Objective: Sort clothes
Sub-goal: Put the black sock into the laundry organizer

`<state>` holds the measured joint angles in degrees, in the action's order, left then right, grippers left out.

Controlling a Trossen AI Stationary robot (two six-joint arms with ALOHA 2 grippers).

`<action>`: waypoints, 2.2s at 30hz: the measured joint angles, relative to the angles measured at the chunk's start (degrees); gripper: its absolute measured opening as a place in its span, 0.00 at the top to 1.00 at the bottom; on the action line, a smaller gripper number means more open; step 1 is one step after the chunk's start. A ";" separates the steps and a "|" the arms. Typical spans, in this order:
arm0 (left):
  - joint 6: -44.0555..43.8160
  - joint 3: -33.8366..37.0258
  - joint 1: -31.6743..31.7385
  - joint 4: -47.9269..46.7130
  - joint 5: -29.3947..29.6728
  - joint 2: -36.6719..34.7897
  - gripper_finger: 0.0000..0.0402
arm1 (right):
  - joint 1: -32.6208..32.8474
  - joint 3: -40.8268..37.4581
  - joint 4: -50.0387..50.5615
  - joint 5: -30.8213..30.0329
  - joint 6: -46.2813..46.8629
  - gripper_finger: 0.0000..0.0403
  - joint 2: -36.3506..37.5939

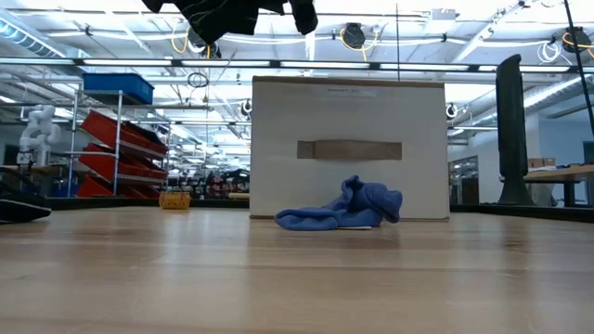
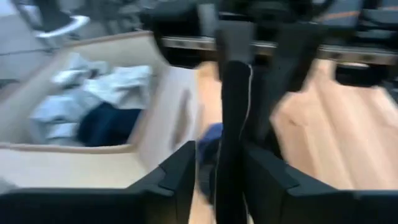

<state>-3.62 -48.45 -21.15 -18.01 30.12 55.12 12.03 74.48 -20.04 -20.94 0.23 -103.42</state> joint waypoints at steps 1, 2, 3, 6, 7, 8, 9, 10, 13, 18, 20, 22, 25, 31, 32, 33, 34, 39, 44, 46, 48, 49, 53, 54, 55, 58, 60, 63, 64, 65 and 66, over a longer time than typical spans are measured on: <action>0.01 0.00 0.00 -0.02 1.38 -0.18 0.67 | 0.00 0.00 0.21 -0.02 -0.01 0.99 0.23; 0.01 0.00 0.00 -0.16 1.96 -0.40 0.66 | 0.00 0.00 0.53 -0.03 -0.09 0.99 0.55; -0.02 0.00 0.00 -0.32 2.10 -0.69 0.65 | -0.02 0.00 0.75 -0.13 -0.42 0.99 0.98; -0.09 0.00 0.00 -0.90 2.11 -1.69 0.65 | 0.00 0.00 2.88 -2.53 -2.32 0.99 3.39; -0.11 0.00 0.00 -1.20 2.11 -1.95 0.65 | 0.00 0.00 4.08 -3.69 -3.05 1.00 4.51; -0.11 0.00 0.00 -1.61 2.09 -2.19 0.65 | 0.02 0.00 5.02 -4.70 -3.80 1.00 5.62; -0.34 0.00 0.00 -2.04 2.09 -2.47 0.65 | 0.02 0.00 5.74 -5.61 -4.32 1.00 6.86; -0.41 0.00 0.00 -2.48 2.10 -2.71 0.65 | 0.02 0.00 7.07 -6.63 -5.00 1.00 8.11; -0.47 0.00 0.00 -2.67 2.09 -3.17 0.65 | -0.20 0.00 9.03 -9.91 -7.54 1.00 11.43; -0.54 0.00 0.00 -2.72 2.09 -3.14 0.65 | -2.10 0.00 9.58 -12.42 -11.63 1.00 16.09; -0.57 0.00 0.00 -2.65 2.09 -3.14 0.65 | -3.90 0.00 9.58 -12.46 -12.70 1.00 17.24; -0.58 0.00 0.00 -2.68 2.09 -3.14 0.65 | -6.37 0.00 9.73 -12.42 -12.93 1.00 17.82; -0.98 0.00 0.00 -2.63 2.09 -3.14 0.65 | -10.60 0.00 11.09 -11.95 -11.53 1.00 17.92; -1.98 0.00 0.00 -2.69 2.07 -3.14 0.65 | -18.99 0.00 20.02 -10.89 -3.04 1.00 17.60; -2.01 0.00 0.00 -2.86 2.06 -3.14 0.65 | -20.45 0.00 21.57 -8.94 -0.78 1.00 17.60; -2.01 0.00 0.00 -3.16 2.08 -3.14 0.65 | -21.90 0.00 22.79 -6.56 1.87 1.00 17.60; -2.01 0.00 0.00 -3.55 2.07 -3.14 0.65 | -23.25 0.00 23.96 -3.96 4.55 1.00 17.60; -2.01 0.00 0.00 -4.09 2.06 -3.14 0.65 | -27.80 0.00 25.66 5.39 12.15 0.95 17.04; -2.01 0.00 0.00 -4.05 2.06 -3.14 0.65 | -28.48 0.00 25.19 6.33 12.72 0.84 16.53; -1.99 0.00 0.00 -4.03 2.06 -3.14 0.65 | -28.46 0.00 25.09 6.33 12.72 0.79 16.50; -2.00 0.00 0.00 -4.03 2.06 -3.14 0.65 | -28.44 0.00 25.10 6.33 12.85 0.74 16.44; -1.99 0.00 0.00 -4.03 2.06 -3.14 0.65 | -28.44 0.00 25.12 6.33 13.06 0.71 16.42; -1.99 0.00 0.00 -4.01 2.06 -3.14 0.65 | -28.44 0.00 25.12 6.33 13.99 0.62 16.41; -1.99 0.00 0.00 -4.02 2.06 -3.14 0.65 | -28.44 0.00 25.13 6.33 14.01 0.60 16.39; -1.99 0.00 0.00 -4.01 2.06 -3.14 0.65 | -28.44 0.00 25.13 6.33 14.06 0.59 16.39; -1.99 0.00 0.00 -4.03 2.06 -3.14 0.65 | -28.44 0.00 25.13 6.33 14.09 0.55 16.39; -1.99 0.00 0.00 -4.01 2.04 -3.14 0.65 | -28.44 0.00 25.28 6.36 14.10 0.54 16.39; -1.99 0.00 0.00 -4.03 2.02 -3.14 0.65 | -28.37 0.00 25.97 8.61 14.12 0.53 16.39; -1.99 0.00 0.00 -4.03 2.02 -3.14 0.65 | -28.23 0.00 26.33 9.97 14.14 0.53 16.39; -2.00 -0.01 0.00 -4.04 1.91 -3.14 0.65 | -27.97 0.00 26.76 11.13 14.14 0.53 16.39; -1.99 -0.02 0.00 -4.08 1.59 -3.14 0.65 | -27.59 0.00 27.19 11.90 14.13 0.53 16.40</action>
<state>-5.61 -48.47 -21.15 -22.09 31.71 51.99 -15.56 74.48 7.15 -9.04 14.36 -87.01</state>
